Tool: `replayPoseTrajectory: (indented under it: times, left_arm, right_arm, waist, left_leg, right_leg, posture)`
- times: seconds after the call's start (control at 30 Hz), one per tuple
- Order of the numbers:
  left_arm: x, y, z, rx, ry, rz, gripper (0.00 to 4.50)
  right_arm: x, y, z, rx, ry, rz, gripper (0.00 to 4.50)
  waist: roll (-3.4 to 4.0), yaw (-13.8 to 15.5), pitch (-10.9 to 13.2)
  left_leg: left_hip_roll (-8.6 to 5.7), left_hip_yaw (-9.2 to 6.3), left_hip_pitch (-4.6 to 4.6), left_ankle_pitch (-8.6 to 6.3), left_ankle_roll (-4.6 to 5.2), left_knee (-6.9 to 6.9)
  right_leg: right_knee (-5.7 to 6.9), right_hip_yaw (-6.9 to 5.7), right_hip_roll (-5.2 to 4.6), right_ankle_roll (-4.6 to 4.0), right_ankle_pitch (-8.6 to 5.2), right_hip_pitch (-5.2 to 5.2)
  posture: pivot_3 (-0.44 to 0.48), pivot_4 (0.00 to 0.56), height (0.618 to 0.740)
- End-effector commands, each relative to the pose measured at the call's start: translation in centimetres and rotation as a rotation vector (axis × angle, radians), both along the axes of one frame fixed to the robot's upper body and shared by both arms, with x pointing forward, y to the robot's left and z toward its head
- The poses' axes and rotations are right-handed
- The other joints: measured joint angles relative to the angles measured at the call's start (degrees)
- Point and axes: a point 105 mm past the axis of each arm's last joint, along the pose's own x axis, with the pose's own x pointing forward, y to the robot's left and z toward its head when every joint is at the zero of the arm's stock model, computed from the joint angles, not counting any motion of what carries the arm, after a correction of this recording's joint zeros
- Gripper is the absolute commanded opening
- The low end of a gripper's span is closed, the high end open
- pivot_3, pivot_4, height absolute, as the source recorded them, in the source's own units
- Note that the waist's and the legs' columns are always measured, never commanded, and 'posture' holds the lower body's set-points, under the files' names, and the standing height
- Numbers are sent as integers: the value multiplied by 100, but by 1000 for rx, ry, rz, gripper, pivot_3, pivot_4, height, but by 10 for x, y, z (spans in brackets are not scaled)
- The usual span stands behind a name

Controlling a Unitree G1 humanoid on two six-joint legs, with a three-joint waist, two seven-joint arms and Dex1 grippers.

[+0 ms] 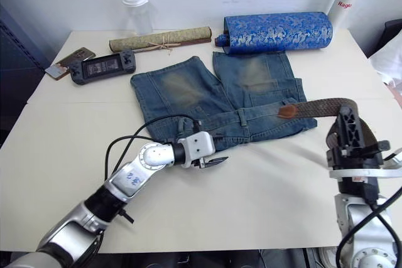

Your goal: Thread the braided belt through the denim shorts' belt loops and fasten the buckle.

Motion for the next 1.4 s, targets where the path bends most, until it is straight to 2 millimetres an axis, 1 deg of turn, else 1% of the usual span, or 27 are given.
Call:
replayPoseTrajectory:
  times: [0.03,0.13,0.17,0.23,0.33,0.43,0.47,0.5,0.57,0.63,0.67,0.7,0.77,0.9,1.0,1.03,1.07,1.13,1.17,1.2,1.23,1.33,1.4]
  left_arm:
    - [7,9,-4,55,-95,23,2348]
    - [9,16,-6,84,-131,38,1044]
    - [9,18,-6,86,-134,47,353]
    - [9,21,-7,91,-152,49,55]
    - [1,26,-6,49,-133,41,55]
    - [-13,44,3,3,-177,23,55]
    - [-23,56,2,-15,-171,2,55]
    - [-30,63,2,-24,-165,-15,55]
    - [-42,91,-6,35,-194,-37,55]
    - [-47,128,-17,100,-179,-1,55]
    - [-48,138,-21,112,-154,13,55]
    - [-49,144,-21,111,-149,20,55]
    - [-51,143,-18,70,-132,11,55]
    - [-58,130,-11,-22,-73,-2,55]
    - [-63,124,-1,-112,-32,10,55]
    - [-66,123,3,-138,-1,7,994]
    - [-69,123,5,-149,28,4,1453]
    - [-72,123,13,-179,90,6,2079]
    - [-74,123,21,-228,143,4,2630]
    - [-78,123,29,-274,201,-5,2860]
    - [-80,125,37,-311,257,-14,3192]
    - [-82,133,56,-385,411,-24,3192]
    - [-79,137,68,-428,441,-20,3192]
  right_arm:
    - [-8,-2,14,-16,-50,-5,0]
    - [-10,-2,15,-17,-53,-12,0]
    - [-10,-3,14,-19,-51,-13,0]
    - [-10,-3,13,-22,-45,-12,0]
    - [-10,-2,9,-31,-19,-12,0]
    - [-10,-2,6,-50,3,-16,0]
    - [-10,-2,6,-53,6,-15,0]
    - [-10,-2,6,-54,7,-14,0]
    - [-7,-3,4,-72,27,-9,0]
    - [-2,-3,-1,-111,76,8,0]
    - [0,-3,-3,-131,92,16,0]
    - [1,-2,-4,-144,105,32,0]
    - [3,0,-7,-164,126,51,0]
    - [12,4,-15,-185,173,89,0]
    - [15,6,-19,-184,191,107,0]
    - [16,6,-20,-186,195,114,0]
    - [17,7,-20,-188,198,120,0]
    - [19,7,-20,-189,202,129,0]
    - [20,8,-20,-189,202,136,0]
    - [21,8,-19,-189,200,144,0]
    - [22,9,-19,-191,204,153,0]
    - [30,10,-15,-219,217,169,0]
    - [37,10,-14,-249,243,171,0]
  waist:
    - [1,2,0]
    - [1,7,0]
    - [1,7,0]
    - [3,6,-2]
    - [7,-20,-4]
    - [10,-108,-6]
    - [13,-146,-8]
    - [15,-170,-8]
    - [18,-196,-10]
    - [19,-222,-10]
    - [21,-240,-12]
    - [24,-239,-14]
    - [39,-225,-22]
    - [39,-157,-22]
    - [39,-143,-22]
    - [39,-143,-22]
    - [38,-142,-22]
    - [39,-142,-22]
    - [39,-133,-22]
    - [39,-127,-22]
    - [39,-127,-22]
    - [41,-144,-21]
    - [42,-138,-20]
  left_leg:
    - [0,0,0,0,0,1]
    - [-1,0,0,-2,5,6]
    - [-1,-1,0,-2,6,6]
    - [0,-2,1,-2,5,5]
    - [1,-1,2,-2,5,5]
    - [6,-1,4,0,1,-1]
    - [7,-3,4,1,0,-3]
    - [8,-3,5,3,-4,-6]
    - [12,-1,8,9,-15,-8]
    - [14,-3,9,-1,-1,-7]
    - [13,-2,10,-1,0,-8]
    - [13,-5,12,-4,2,-9]
    - [9,-6,11,-7,6,-8]
    - [5,-4,8,-9,8,-6]
    - [4,-3,7,-9,6,-6]
    - [4,-3,6,-8,4,-6]
    - [5,-3,6,-7,3,-5]
    - [5,-4,6,-7,3,-2]
    - [5,-4,6,-7,3,-1]
    - [4,-4,6,-7,3,-1]
    - [4,-6,6,-7,3,0]
    - [5,-11,6,6,-20,-1]
    - [3,-10,6,11,-28,1]
  right_leg:
    - [1,0,0,0,0,0]
    - [4,2,-4,0,0,2]
    - [5,4,-6,0,0,2]
    - [4,6,-6,0,0,3]
    - [6,6,-5,0,0,3]
    - [4,8,-3,-1,-1,2]
    - [5,9,-3,-3,-2,2]
    - [5,9,-2,-4,-3,1]
    - [6,11,0,-8,-4,0]
    - [5,12,-1,-9,-5,1]
    - [5,14,-2,-9,-5,1]
    - [3,12,-5,-10,-6,5]
    - [3,12,-9,-9,-6,6]
    - [2,13,-14,-8,-5,6]
    - [1,12,-12,-7,-5,6]
    - [2,12,-12,-7,-5,5]
    - [2,12,-11,-7,-5,5]
    - [4,11,-11,-7,-4,6]
    - [5,11,-11,-7,-4,6]
    - [7,11,-11,-7,-4,6]
    - [8,11,-10,-7,-4,6]
    - [8,10,-10,-7,-5,7]
    - [8,10,-6,-7,-5,7]
  posture:
    - [0,150,717]
    - [0,150,717]
    - [0,150,717]
    - [0,150,717]
    - [0,150,717]
    - [0,150,717]
    - [0,150,717]
    - [0,150,717]
    - [0,150,717]
    - [0,150,717]
    - [0,150,717]
    - [0,150,717]
    - [0,150,717]
    - [0,150,717]
    - [0,150,717]
    - [0,150,717]
    - [0,150,717]
    - [0,150,717]
    - [0,150,717]
    - [0,150,717]
    - [0,150,717]
    - [0,150,717]
    - [0,150,717]
